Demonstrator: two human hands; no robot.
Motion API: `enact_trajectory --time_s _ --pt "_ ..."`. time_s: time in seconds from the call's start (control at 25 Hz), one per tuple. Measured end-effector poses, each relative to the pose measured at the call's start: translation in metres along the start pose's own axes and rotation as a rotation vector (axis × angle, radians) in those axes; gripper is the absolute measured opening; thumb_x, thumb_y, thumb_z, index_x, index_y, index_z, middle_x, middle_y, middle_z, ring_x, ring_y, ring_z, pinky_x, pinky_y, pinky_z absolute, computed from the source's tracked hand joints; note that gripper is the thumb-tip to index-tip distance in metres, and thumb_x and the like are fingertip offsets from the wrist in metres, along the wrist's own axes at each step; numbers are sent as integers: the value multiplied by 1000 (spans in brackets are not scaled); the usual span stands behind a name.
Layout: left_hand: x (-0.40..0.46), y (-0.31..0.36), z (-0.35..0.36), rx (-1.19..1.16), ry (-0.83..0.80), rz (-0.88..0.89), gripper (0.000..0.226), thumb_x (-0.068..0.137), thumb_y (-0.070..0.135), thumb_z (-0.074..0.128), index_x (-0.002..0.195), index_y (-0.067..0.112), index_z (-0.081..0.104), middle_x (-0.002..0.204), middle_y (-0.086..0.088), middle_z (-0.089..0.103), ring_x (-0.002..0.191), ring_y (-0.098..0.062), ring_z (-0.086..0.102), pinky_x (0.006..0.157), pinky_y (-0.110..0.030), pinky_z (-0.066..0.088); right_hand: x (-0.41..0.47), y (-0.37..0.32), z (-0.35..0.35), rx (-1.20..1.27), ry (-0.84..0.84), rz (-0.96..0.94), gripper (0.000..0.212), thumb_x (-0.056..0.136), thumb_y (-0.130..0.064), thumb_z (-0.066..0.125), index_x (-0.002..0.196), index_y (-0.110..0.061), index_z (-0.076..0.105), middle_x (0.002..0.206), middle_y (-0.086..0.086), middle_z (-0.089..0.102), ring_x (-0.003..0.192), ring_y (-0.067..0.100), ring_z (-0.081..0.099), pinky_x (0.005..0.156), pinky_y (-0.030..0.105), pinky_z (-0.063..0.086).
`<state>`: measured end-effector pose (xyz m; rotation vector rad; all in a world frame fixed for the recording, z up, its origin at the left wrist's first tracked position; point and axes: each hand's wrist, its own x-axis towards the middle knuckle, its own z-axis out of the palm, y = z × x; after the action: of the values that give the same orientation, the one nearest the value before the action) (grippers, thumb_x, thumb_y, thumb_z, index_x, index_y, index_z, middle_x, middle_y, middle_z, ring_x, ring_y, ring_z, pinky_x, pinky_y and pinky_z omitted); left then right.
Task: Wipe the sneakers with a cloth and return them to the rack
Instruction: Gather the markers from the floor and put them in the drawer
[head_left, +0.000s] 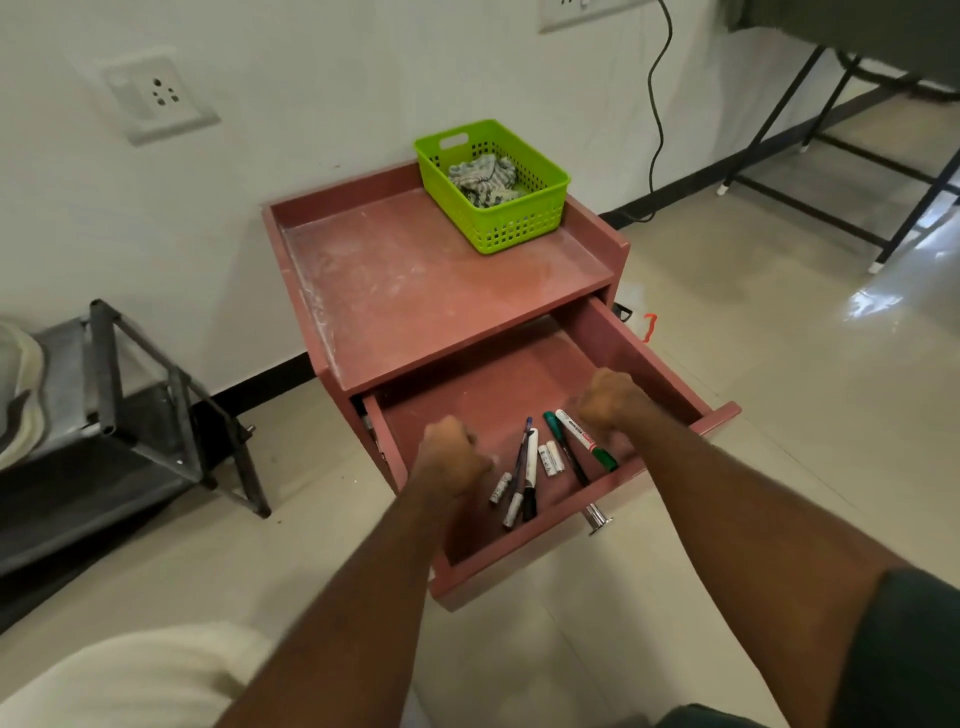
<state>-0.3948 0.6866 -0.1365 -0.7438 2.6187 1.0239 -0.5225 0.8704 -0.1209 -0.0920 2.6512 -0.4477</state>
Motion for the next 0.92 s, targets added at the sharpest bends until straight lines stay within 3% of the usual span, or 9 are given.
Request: enact_trajectory --time_s 0.12,0.24,0.4,0.56,0.92 --pt "-12 1 -43 36 86 161 50 85 36 72 128 14 66 124 -4 70 110 -20 67 100 -38 53 -14 -24 -20 -145 71 -258 17 88 -24 59 97 -11 64 105 12 67 91 28 66 84 39 57" --pt "-35 -7 -94 163 140 235 63 89 45 64 147 25 48 145 -1 56 130 -21 54 110 -42 45 -41 -67 -20 -196 225 -588 33 89 -26 56 119 -15 63 126 11 63 116 32 58 100 41 48" --pt "-70 -41 -168 239 272 254 66 93 40 62 152 21 41 155 1 44 143 -22 42 118 -40 34 -88 -148 10 -140 384 -925 45 82 -18 55 125 -7 58 143 18 52 130 34 52 106 44 44" --pt "-117 -94 -241 327 422 184 65 97 37 60 154 19 36 162 1 33 147 -19 33 119 -32 24 -143 -240 37 -110 399 -1082 47 85 -13 56 132 -10 53 150 13 46 139 27 43 113 41 37" --pt "-251 -318 -340 255 615 -225 64 94 39 62 152 24 39 157 2 41 141 -19 43 116 -42 37 -292 -451 167 -69 155 -1386 51 90 -17 55 140 -11 49 155 9 39 140 24 40 115 39 33"
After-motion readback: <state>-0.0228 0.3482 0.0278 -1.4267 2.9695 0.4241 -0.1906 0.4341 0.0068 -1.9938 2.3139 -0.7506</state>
